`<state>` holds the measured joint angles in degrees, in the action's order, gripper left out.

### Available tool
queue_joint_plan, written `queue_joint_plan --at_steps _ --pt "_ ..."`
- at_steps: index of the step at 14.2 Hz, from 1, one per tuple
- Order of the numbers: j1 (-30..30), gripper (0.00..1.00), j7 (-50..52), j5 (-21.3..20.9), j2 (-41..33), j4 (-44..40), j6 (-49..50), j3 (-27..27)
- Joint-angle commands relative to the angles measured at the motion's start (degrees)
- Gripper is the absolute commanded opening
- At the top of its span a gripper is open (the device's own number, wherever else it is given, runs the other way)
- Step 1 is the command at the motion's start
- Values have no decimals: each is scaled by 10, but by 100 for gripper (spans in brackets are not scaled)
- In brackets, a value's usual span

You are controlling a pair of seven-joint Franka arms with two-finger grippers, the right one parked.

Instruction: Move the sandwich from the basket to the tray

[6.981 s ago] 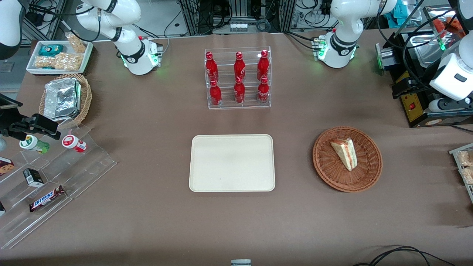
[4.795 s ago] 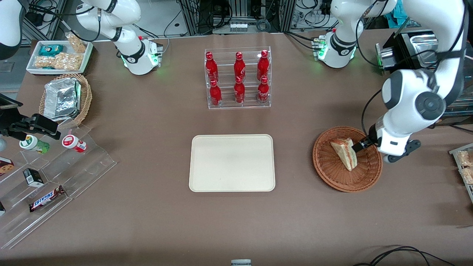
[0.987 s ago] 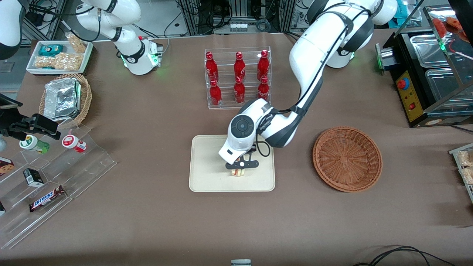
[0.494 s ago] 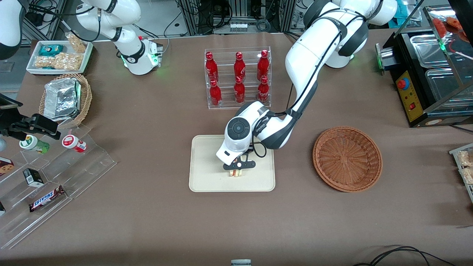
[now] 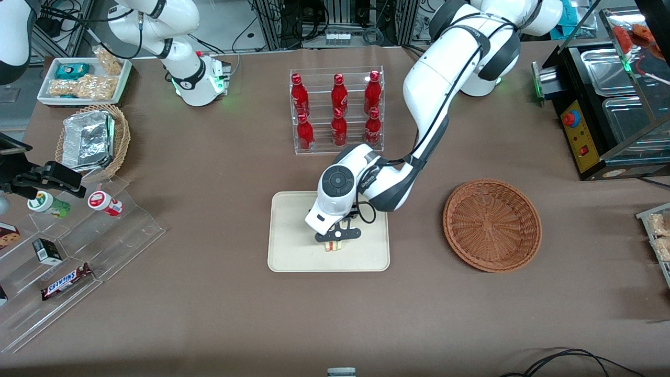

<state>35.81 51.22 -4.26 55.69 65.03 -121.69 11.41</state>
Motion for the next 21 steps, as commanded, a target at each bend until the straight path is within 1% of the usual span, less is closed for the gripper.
queue_joint_plan --at_steps 1,2,4,8,10,11,12,13,15,17,18,20,21 --pt "10 100 29 -5 -6 -19 7 -12" --pt "8 100 37 -5 -23 -19 16 -12" --pt "1 100 38 -5 -72 -16 64 -13" --pt "-46 100 13 -3 -166 -8 165 -18" --pt "-75 100 -54 8 -200 -4 250 -15" --pt "-81 100 -86 31 -218 -3 293 -17" --pt "-104 100 -109 49 -234 7 322 -17" --pt "-123 100 -130 54 -262 31 340 -17" --pt "-158 100 -166 66 -341 117 350 -17" --pt "-199 100 -202 67 -416 199 352 -17" --pt "-220 100 -238 67 -437 216 362 -17" --pt "-255 100 -274 66 -458 213 436 -18" --pt "-278 100 -296 65 -468 213 454 -18"
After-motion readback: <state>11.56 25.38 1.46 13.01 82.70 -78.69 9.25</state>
